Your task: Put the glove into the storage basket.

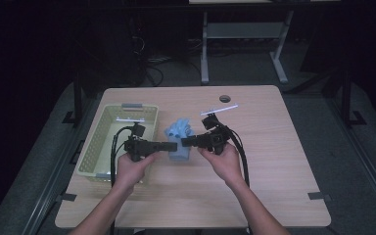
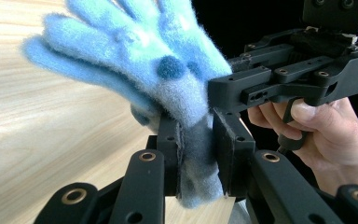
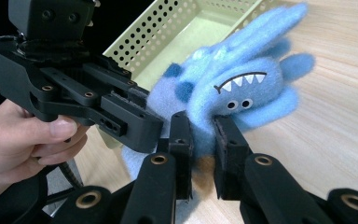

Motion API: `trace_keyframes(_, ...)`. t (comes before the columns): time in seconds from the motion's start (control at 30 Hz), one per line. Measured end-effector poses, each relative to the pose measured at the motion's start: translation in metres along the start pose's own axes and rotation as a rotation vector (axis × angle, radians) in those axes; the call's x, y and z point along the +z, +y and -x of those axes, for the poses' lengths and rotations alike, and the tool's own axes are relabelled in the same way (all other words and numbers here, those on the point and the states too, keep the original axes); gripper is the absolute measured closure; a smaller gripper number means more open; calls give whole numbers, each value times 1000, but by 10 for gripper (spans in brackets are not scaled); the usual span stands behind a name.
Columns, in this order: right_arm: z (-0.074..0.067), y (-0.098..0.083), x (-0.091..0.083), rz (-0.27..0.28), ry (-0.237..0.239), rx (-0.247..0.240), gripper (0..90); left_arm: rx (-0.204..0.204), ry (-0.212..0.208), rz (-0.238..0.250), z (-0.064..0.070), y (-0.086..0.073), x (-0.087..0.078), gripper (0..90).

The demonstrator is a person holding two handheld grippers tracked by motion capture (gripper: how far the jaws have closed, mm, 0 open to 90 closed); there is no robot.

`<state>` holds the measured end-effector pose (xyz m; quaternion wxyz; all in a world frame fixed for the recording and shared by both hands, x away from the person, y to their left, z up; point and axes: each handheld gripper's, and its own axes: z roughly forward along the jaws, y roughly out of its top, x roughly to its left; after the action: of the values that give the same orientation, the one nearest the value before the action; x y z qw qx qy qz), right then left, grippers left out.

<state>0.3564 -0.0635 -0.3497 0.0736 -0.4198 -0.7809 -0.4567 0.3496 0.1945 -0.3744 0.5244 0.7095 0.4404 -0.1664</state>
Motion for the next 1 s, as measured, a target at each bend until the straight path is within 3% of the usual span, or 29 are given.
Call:
trace_keyframes(0.47,-8,14,11,-1,24,-8,793,11,14,7,-2,8,-18,731)
trace_keyframes(1.0,-18,30,34,2,58,-16,793,14,24,9,-17,15,-45,733)
